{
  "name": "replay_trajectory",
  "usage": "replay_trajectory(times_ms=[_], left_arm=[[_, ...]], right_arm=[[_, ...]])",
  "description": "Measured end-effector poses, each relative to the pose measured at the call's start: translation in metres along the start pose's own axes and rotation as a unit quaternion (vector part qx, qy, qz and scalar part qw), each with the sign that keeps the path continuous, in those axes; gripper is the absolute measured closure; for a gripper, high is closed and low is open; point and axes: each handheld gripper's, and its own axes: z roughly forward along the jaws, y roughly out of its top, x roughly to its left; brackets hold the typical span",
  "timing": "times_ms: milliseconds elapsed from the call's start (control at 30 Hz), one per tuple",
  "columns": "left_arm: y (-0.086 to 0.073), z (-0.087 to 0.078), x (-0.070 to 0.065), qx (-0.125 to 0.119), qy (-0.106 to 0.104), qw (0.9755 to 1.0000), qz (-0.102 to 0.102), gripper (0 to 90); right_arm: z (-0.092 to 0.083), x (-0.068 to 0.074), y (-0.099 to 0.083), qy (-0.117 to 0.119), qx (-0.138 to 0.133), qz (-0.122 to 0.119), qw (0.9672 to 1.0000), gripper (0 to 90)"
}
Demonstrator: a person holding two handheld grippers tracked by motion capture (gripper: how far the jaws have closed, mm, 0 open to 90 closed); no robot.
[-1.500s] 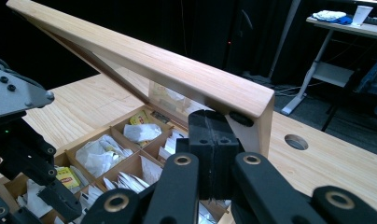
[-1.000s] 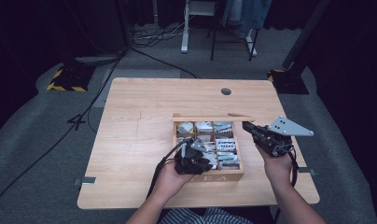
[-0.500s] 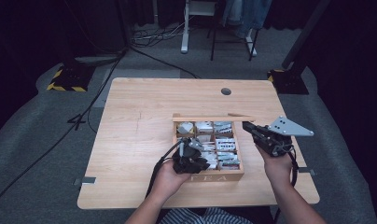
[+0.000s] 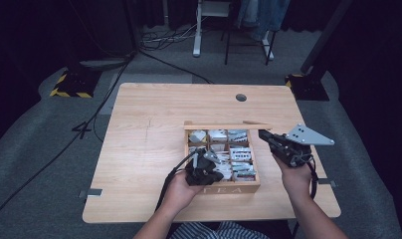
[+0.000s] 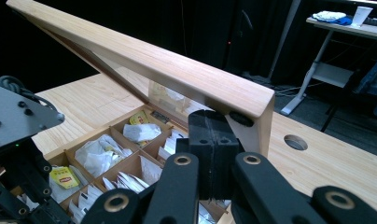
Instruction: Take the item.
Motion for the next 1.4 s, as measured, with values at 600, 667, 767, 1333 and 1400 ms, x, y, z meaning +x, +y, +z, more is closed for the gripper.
replay_trajectory(times_ms=[600, 667, 767, 1333, 1400], left_arm=[[0.004, -0.029, -0.017, -0.076, 0.051, 0.9947, 0.047, 89.3], [0.004, -0.031, -0.018, -0.083, 0.052, 0.9940, 0.048, 89.3], [0.005, -0.036, -0.019, -0.092, 0.051, 0.9932, 0.049, 89.3], [0.002, -0.066, -0.022, -0.131, 0.061, 0.9882, 0.051, 89.3], [0.001, -0.071, -0.021, -0.137, 0.061, 0.9876, 0.048, 89.3]], right_arm=[[0.000, -0.001, 0.000, 0.002, -0.001, 0.000, 1.0000, 89.8], [0.000, -0.001, 0.000, 0.001, -0.001, 0.000, 1.0000, 89.8], [0.000, -0.001, 0.000, 0.002, -0.002, 0.001, 1.0000, 89.8], [0.000, -0.001, 0.000, 0.003, -0.002, 0.002, 1.0000, 89.8], [0.000, -0.001, 0.000, 0.003, -0.002, 0.001, 1.0000, 89.8]])
